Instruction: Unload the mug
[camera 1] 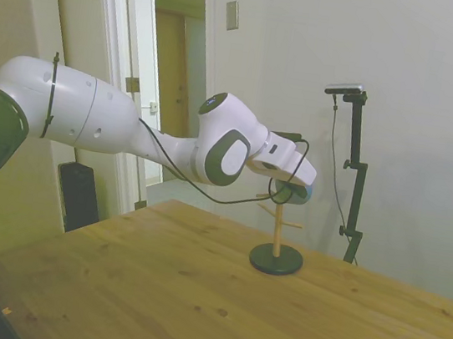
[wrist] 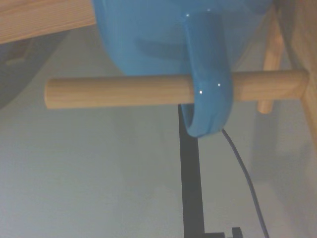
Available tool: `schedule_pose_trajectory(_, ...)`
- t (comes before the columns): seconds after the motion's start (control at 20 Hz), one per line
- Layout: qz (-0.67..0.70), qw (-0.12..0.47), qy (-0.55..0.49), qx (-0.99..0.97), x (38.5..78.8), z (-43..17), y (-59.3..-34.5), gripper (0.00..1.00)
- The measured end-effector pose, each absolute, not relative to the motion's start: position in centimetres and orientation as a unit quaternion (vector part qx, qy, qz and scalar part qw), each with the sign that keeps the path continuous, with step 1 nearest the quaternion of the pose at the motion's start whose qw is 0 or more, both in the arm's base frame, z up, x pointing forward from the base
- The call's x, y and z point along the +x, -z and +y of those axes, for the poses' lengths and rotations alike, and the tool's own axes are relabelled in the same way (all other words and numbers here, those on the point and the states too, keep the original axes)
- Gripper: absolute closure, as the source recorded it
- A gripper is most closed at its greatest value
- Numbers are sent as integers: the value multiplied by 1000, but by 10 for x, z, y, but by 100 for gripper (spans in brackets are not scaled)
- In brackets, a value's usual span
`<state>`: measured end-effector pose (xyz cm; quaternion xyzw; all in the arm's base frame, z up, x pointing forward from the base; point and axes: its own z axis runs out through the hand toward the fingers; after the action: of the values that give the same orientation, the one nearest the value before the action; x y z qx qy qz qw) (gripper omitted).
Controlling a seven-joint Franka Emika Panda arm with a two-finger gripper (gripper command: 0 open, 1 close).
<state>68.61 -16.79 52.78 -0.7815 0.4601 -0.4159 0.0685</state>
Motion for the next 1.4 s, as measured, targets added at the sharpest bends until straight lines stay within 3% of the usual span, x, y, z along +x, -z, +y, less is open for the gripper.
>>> schedule_pose_trajectory(0.5, 469, 78, 420, -773, 676, -176, -542, 100)
schedule_pose_trajectory(1.4, 484, 108, 429, -755, 614, -219, -561, 100)
